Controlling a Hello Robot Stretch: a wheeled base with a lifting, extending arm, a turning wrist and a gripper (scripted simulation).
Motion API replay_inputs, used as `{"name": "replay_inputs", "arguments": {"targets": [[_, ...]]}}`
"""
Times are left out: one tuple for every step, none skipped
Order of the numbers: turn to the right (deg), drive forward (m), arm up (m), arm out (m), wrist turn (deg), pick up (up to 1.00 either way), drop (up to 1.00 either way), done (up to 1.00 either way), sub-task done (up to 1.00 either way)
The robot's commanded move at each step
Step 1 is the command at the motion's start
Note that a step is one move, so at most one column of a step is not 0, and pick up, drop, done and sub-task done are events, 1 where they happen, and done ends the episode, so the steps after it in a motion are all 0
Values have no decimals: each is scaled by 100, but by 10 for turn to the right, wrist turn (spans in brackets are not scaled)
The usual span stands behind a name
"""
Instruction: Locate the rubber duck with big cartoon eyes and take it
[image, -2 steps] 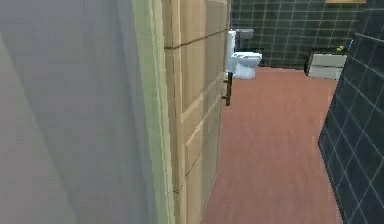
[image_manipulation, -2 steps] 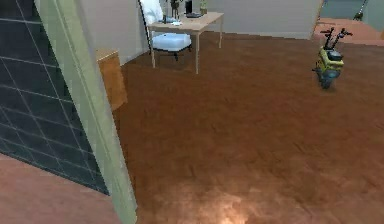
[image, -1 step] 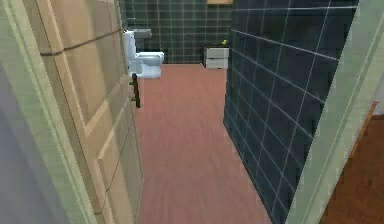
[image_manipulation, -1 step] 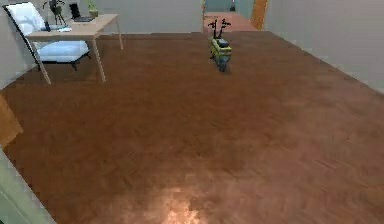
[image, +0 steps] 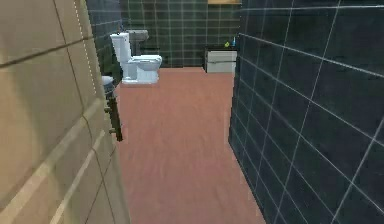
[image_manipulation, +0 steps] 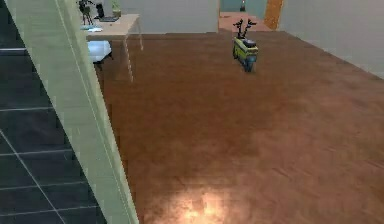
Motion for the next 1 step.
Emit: {"name": "replay_inputs", "arguments": {"targets": [[0, 100, 0, 0, 0, 0, 0, 0, 0]]}}
